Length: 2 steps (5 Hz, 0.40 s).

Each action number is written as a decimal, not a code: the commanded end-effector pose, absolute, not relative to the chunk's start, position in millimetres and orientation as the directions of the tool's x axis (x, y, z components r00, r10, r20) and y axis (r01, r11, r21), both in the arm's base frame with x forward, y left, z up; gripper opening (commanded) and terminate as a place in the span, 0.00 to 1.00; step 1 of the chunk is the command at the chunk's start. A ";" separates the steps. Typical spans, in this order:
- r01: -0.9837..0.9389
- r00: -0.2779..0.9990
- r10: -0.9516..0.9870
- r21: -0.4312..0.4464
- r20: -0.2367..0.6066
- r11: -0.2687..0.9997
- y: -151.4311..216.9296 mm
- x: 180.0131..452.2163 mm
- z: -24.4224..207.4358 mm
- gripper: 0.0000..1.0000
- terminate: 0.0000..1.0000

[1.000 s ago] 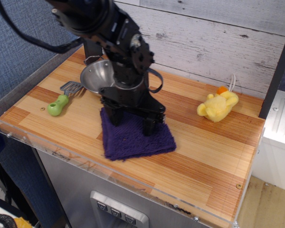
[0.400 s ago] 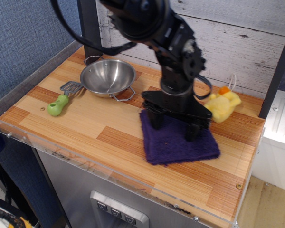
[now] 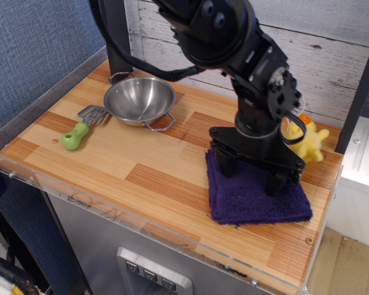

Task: Move the blue towel from center front to corner of shelf.

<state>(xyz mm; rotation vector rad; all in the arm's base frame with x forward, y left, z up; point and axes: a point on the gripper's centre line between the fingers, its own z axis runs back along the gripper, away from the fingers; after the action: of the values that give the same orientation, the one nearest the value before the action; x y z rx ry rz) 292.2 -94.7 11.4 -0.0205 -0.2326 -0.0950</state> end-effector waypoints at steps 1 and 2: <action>0.173 0.967 -0.171 0.006 0.188 0.985 -108.0 253.3 5.2 1.00 0.00; 0.194 0.963 -0.192 0.009 0.187 0.981 -109.4 242.2 7.7 1.00 0.00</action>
<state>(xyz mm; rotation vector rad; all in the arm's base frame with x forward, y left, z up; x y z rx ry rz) 253.8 -108.7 12.0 -0.0150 -0.2120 -0.1645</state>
